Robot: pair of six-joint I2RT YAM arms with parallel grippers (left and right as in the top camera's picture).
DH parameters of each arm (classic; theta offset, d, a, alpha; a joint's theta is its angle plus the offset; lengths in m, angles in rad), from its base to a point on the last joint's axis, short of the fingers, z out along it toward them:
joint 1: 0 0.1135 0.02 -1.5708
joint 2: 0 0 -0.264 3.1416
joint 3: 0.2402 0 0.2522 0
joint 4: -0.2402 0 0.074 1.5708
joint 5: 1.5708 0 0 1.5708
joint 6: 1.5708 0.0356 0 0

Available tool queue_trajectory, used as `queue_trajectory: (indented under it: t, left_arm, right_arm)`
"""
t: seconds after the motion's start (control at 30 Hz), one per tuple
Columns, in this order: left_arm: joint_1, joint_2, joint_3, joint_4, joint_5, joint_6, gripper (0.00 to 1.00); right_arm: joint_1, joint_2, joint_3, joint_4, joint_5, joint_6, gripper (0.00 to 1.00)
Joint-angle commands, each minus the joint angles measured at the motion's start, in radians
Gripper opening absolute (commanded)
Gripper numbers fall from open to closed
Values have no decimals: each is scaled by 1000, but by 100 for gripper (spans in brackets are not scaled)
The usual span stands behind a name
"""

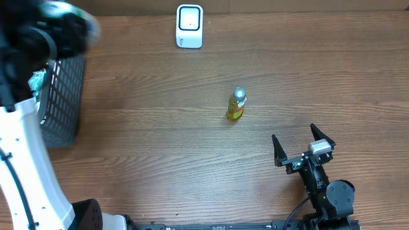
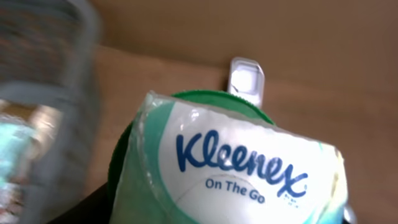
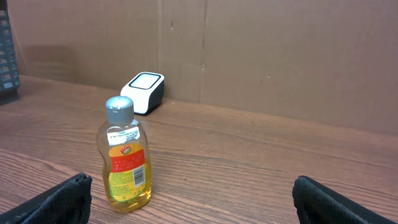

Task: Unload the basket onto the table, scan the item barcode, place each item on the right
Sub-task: 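Grasp the green Kleenex tissue pack with the left gripper and lift, then carry the tissue pack with the left gripper beside the bottle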

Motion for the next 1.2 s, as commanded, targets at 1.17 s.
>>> queue_trajectory:
  t: [1.17]
  left_arm:
    - [-865, 55, -1093, 727, -500, -579, 39]
  right_arm:
    - [-3, -10, -11, 3, 6, 2, 100]
